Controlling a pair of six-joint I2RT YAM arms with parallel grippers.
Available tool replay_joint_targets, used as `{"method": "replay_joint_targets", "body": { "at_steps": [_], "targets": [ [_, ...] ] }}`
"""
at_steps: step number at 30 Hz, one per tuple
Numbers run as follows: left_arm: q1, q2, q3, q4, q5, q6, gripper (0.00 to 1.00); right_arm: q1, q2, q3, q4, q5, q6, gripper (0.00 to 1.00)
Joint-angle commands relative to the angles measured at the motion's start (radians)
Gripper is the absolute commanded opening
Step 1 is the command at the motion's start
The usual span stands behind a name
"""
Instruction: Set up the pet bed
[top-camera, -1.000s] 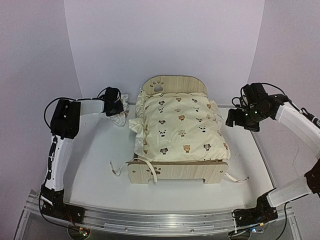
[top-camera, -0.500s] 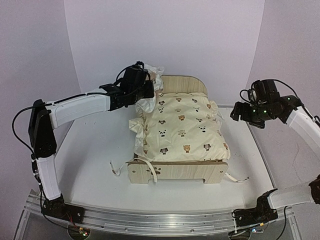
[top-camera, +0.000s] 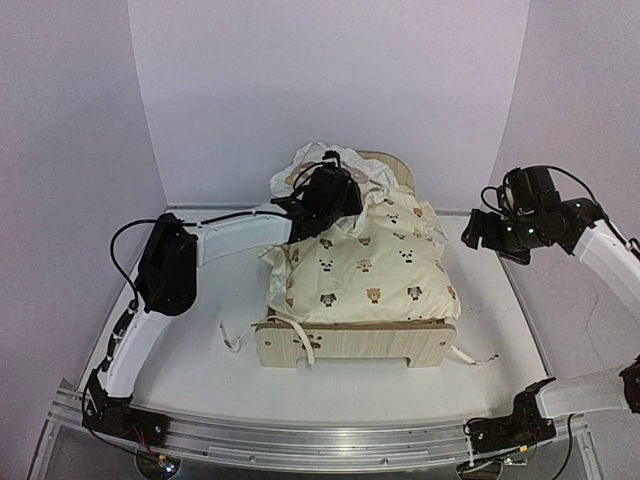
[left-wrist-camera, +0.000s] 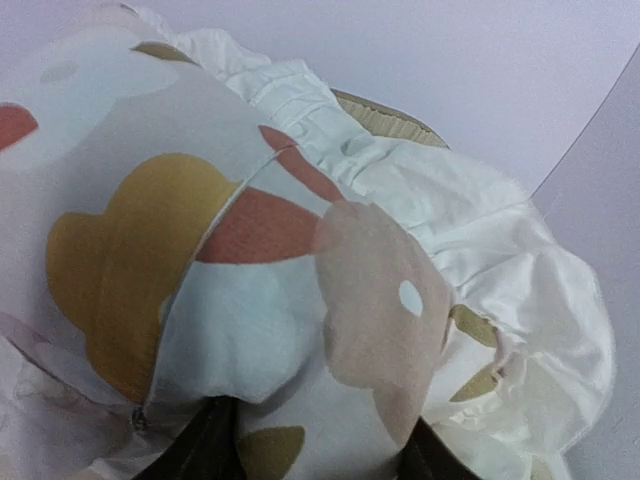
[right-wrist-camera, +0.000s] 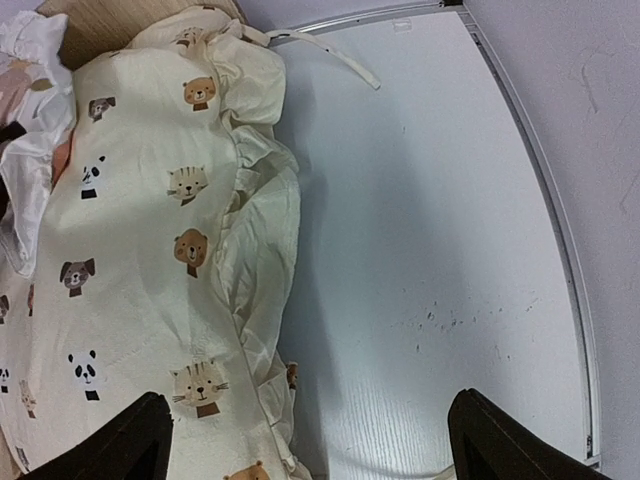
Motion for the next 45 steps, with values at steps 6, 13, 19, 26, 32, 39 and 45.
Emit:
{"method": "replay_joint_targets", "body": {
  "at_steps": [6, 13, 19, 26, 32, 39, 45],
  "targets": [
    [-0.008, 0.018, 0.062, 0.392, 0.246, 0.104, 0.76, 0.006, -0.002, -0.011, 0.025, -0.025, -0.004, 0.97],
    [-0.013, -0.265, -0.227, 0.362, 0.210, 0.376, 0.82, 0.006, -0.004, -0.024, 0.041, -0.043, 0.000, 0.98],
    [-0.016, -0.445, -0.417, 0.200, 0.206, 0.401, 0.72, 0.009, -0.003, -0.037, 0.051, -0.037, 0.004, 0.98],
    [-0.017, -0.477, -0.448, -0.039, 0.274, 0.375, 0.57, 0.011, -0.005, -0.041, 0.053, -0.046, 0.007, 0.98],
    [-0.018, -0.350, -0.342, -0.154, 0.331, 0.361, 0.50, 0.011, -0.013, -0.049, 0.053, -0.049, 0.003, 0.98],
    [-0.017, -0.178, -0.168, -0.156, 0.303, 0.400, 0.48, 0.012, -0.014, -0.055, 0.053, -0.052, -0.002, 0.98],
    [-0.017, -0.028, 0.025, -0.110, 0.260, 0.420, 0.47, 0.012, -0.021, -0.069, 0.056, -0.050, -0.004, 0.98]
  ]
}}
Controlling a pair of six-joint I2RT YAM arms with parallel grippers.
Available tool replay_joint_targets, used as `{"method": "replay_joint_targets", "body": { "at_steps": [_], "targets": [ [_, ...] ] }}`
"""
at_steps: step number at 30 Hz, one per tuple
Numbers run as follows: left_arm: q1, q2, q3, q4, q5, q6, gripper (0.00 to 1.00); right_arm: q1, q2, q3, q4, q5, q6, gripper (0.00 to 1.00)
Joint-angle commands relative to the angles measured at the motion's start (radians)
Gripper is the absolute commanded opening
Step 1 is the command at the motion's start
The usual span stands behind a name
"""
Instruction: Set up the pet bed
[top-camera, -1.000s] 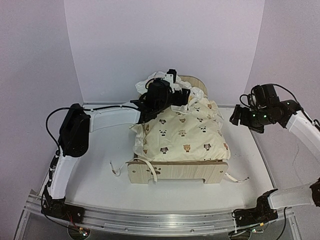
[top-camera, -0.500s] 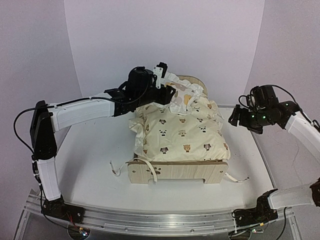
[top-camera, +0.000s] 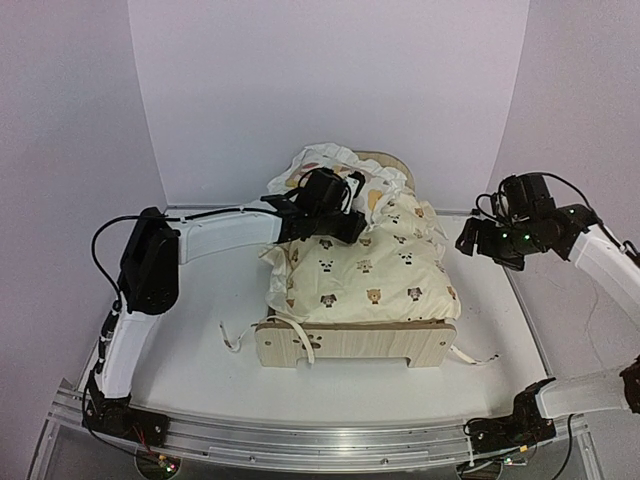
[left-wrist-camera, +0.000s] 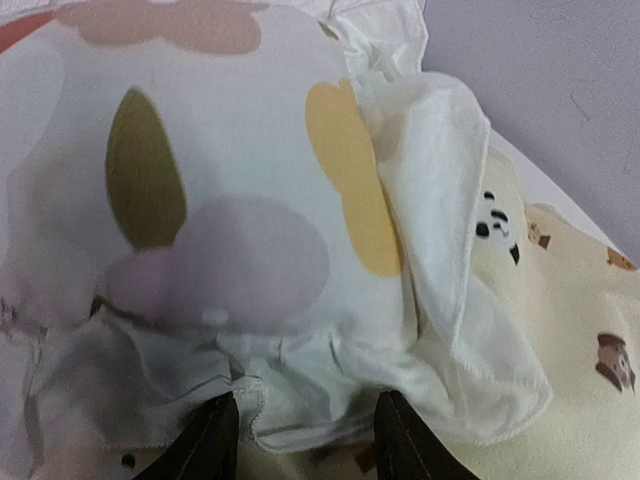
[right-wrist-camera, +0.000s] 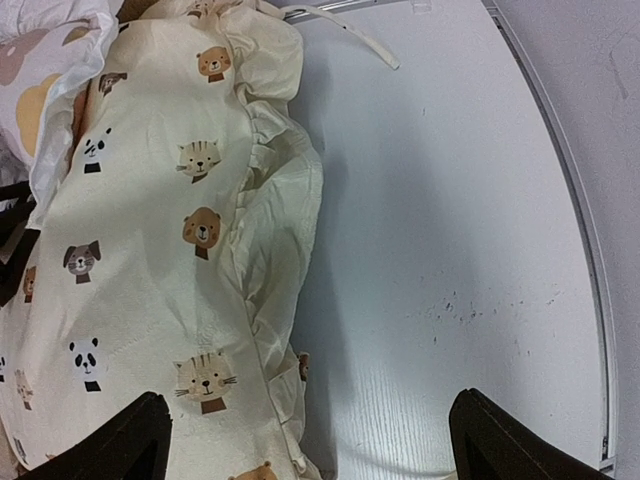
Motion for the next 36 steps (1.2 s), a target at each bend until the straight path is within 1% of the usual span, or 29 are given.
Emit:
{"method": "replay_joint_targets", "body": {
  "at_steps": [1, 4, 6, 10, 14, 16, 19, 22, 24, 29, 33, 36],
  "targets": [
    [-0.001, 0.073, 0.162, 0.080, -0.042, 0.027, 0.46, 0.005, -0.021, -0.010, 0.016, -0.007, -0.004, 0.98],
    [-0.001, 0.128, 0.252, 0.113, -0.051, 0.023, 0.45, 0.005, -0.024, -0.014, 0.016, -0.008, -0.006, 0.98],
    [0.000, 0.151, 0.285, 0.153, -0.053, 0.022, 0.45, 0.004, -0.026, -0.017, 0.018, -0.008, -0.007, 0.98],
    [0.004, 0.178, 0.285, 0.316, -0.042, 0.020, 0.45, 0.005, -0.020, -0.019, 0.020, -0.012, -0.010, 0.98],
    [0.010, 0.228, 0.329, 0.342, 0.003, -0.014, 0.46, 0.006, -0.015, -0.023, 0.021, -0.012, -0.016, 0.98],
    [0.009, 0.214, 0.282, 0.353, 0.037, -0.040, 0.50, 0.006, -0.016, -0.028, 0.021, -0.008, -0.019, 0.98],
    [0.009, 0.139, 0.154, 0.352, 0.079, -0.088, 0.56, 0.005, -0.016, -0.034, 0.023, -0.006, -0.020, 0.98],
    [0.008, 0.013, -0.020, 0.360, 0.133, -0.119, 0.63, 0.006, -0.011, -0.032, 0.024, -0.016, -0.019, 0.98],
    [0.009, -0.066, -0.103, 0.329, 0.187, -0.132, 0.68, 0.006, -0.007, -0.028, 0.024, -0.023, -0.021, 0.98],
    [0.009, -0.240, -0.191, 0.203, 0.314, -0.120, 0.74, 0.006, -0.004, 0.009, 0.024, -0.030, -0.030, 0.98],
    [0.009, -0.387, -0.221, 0.108, 0.274, -0.092, 0.76, 0.006, 0.011, 0.072, 0.024, -0.046, -0.038, 0.98],
    [0.009, -0.498, -0.253, 0.065, 0.201, -0.066, 0.78, 0.006, 0.029, 0.119, 0.024, -0.069, -0.040, 0.98]
  ]
}}
